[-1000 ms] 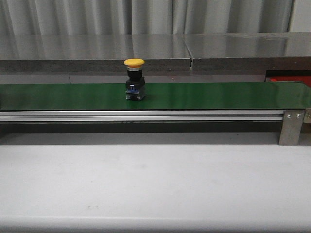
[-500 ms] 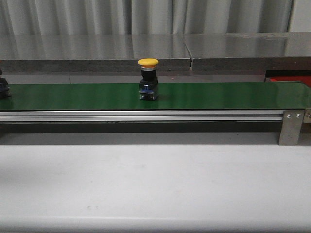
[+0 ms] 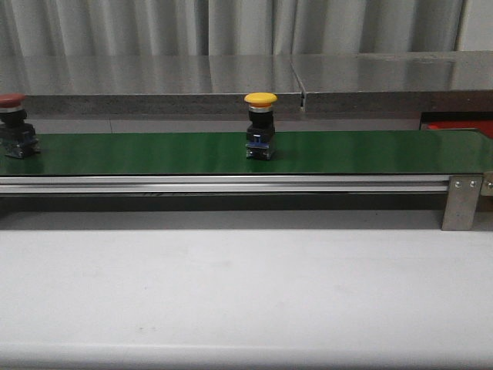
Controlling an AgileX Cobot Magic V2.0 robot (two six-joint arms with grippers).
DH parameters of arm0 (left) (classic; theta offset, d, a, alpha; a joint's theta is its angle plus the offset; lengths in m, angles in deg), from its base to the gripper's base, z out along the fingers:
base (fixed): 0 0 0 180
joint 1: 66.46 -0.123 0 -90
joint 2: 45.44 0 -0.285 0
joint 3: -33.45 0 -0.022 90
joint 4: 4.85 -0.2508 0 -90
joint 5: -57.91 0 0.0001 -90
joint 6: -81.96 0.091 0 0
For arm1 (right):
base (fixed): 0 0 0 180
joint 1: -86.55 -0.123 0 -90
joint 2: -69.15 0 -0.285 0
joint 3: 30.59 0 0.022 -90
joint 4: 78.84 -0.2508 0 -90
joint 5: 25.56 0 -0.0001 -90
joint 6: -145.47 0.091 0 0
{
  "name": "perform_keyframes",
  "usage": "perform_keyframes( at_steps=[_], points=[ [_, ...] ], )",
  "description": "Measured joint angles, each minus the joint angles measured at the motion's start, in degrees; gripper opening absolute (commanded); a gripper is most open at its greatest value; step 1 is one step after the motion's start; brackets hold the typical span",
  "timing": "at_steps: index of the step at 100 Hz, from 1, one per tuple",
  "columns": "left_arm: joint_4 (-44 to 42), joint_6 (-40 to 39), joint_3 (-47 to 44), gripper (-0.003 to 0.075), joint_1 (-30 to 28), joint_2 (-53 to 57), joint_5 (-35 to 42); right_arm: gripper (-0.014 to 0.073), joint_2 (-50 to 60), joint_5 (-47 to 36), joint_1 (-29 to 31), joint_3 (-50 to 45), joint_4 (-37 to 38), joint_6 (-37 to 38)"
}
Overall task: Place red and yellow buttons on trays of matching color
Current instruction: 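Lower the right gripper onto the yellow button on the belt and grasp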
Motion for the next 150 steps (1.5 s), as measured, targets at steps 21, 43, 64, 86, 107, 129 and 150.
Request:
perform_keyframes(
  at_steps=[21, 43, 64, 86, 107, 129, 150],
  points=[
    [0.4, 0.0, -3.9, -0.0019, 0.0, 8.6, 0.1, 0.0052, 0.0, 0.8, 0.0, 0.0, 0.0, 0.0],
    [0.5, 0.0, -4.0, -0.0019, 0.0, 10.0, 0.1, 0.0554, 0.0, 1.4, 0.0, 0.0, -3.1, 0.0],
    [0.5, 0.0, -4.0, -0.0019, 0.0, 10.0, 0.1, 0.0594, -1.2, 1.1, 0.0, 1.2, -5.4, 0.0],
    [0.5, 0.0, -4.0, -0.0019, 0.0, 10.0, 0.1, 0.0594, -11.8, 5.7, 0.0, 11.4, -6.7, 0.0],
    [0.5, 0.0, -4.1, -0.0019, 0.0, 10.0, 0.1, 0.0594, -25.5, 6.3, -3.9, 19.5, -7.4, -1.7],
    [0.5, 0.0, -4.2, -0.0019, 0.0, 10.0, 0.1, 0.0594, -40.4, 4.2, -10.7, 26.6, -7.6, -3.4],
    [0.5, 0.0, -4.2, -0.0019, 0.0, 10.0, 0.1, 0.0594, -52.7, 3.8, -14.6, 34.4, -7.6, -4.0]
  ],
)
